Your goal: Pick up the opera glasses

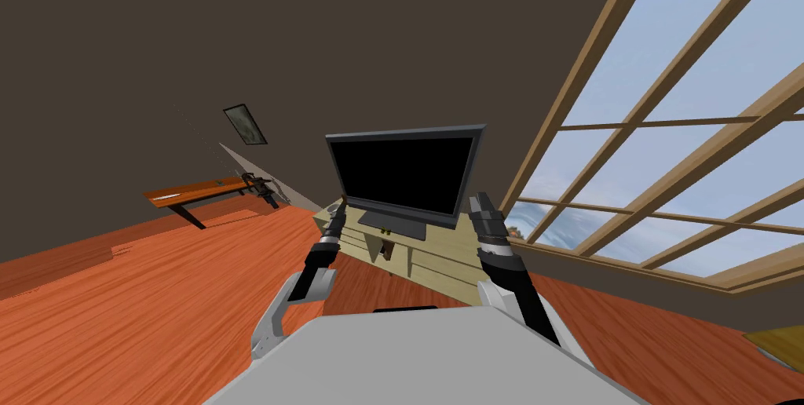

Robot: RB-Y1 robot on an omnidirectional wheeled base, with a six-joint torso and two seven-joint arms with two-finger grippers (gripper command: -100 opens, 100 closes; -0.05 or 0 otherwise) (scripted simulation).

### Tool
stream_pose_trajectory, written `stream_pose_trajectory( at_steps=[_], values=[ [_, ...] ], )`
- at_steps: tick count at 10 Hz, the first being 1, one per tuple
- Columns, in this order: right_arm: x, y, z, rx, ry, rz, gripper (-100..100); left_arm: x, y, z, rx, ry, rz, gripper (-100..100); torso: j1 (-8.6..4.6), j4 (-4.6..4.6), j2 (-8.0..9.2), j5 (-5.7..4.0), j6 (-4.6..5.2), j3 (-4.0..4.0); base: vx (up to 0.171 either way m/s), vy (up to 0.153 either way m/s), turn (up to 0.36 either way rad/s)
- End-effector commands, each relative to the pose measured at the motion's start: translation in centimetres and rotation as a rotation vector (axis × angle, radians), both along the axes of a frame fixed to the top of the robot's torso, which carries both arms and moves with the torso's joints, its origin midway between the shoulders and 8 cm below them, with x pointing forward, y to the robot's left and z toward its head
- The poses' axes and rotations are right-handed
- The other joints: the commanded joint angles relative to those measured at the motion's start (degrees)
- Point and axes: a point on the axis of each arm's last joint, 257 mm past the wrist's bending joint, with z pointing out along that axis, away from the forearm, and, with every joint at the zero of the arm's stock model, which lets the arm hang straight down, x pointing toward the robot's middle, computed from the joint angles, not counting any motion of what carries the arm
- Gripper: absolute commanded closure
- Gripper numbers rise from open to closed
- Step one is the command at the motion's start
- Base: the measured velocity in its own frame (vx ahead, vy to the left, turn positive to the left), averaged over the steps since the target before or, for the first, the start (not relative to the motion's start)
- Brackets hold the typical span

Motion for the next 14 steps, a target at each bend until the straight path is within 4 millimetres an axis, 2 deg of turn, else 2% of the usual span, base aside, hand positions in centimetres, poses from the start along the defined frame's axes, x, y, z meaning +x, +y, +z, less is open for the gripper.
stream_pose_trajectory(
  at_steps=[1, 6, 8, 9, 10, 11, 12, 14],
  values=[
    [0.0, 0.0, 0.0, 0.000, 0.000, 0.000, 0, 1.2, 1.0, -1.6, -0.004, 0.044, 0.020, -100, 0.00, 0.00, 0.00, 0.00, 0.00, 0.00, 0.019, -0.052, -0.071],
    [0.0, 0.0, 0.0, 0.000, 0.000, 0.000, 0, 2.9, 2.9, -5.7, -0.018, 0.157, 0.062, -100, 0.04, 0.01, 0.04, 0.01, 0.01, 0.02, 0.014, -0.040, -0.042],
    [0.0, 0.0, 0.0, 0.000, 0.000, 0.000, 0, 4.3, 4.4, -8.5, -0.035, 0.241, 0.098, -100, 0.01, 0.00, 0.01, 0.01, 0.01, 0.01, 0.027, -0.066, -0.089],
    [0.0, 0.0, 0.0, 0.000, 0.000, 0.000, 0, 4.3, 4.6, -9.3, -0.037, 0.260, 0.103, -100, -0.09, 0.00, -0.03, -0.01, 0.01, -0.01, 0.030, -0.054, -0.026],
    [0.0, 0.0, 0.0, 0.000, 0.000, 0.000, 0, 4.9, 5.3, -11.0, -0.048, 0.307, 0.122, -100, -0.03, 0.00, -0.01, -0.01, -0.02, -0.01, 0.030, -0.050, -0.054],
    [0.0, 0.0, 0.0, 0.000, 0.000, 0.000, 0, 4.9, 5.4, -11.2, -0.049, 0.313, 0.123, -100, -0.01, 0.00, -0.02, 0.00, 0.00, -0.01, 0.019, -0.035, -0.027],
    [0.0, 0.0, 0.0, 0.000, 0.000, 0.000, 0, 5.4, 6.2, -13.1, -0.062, 0.367, 0.143, -100, 0.04, 0.00, 0.02, 0.00, -0.01, 0.01, 0.021, -0.042, -0.074],
    [0.0, 0.0, 0.0, 0.000, 0.000, 0.000, 0, 5.8, 6.9, -15.1, -0.076, 0.424, 0.163, -100, -0.06, 0.00, -0.01, -0.01, 0.01, 0.00, 0.025, -0.062, -0.066]
  ],
)
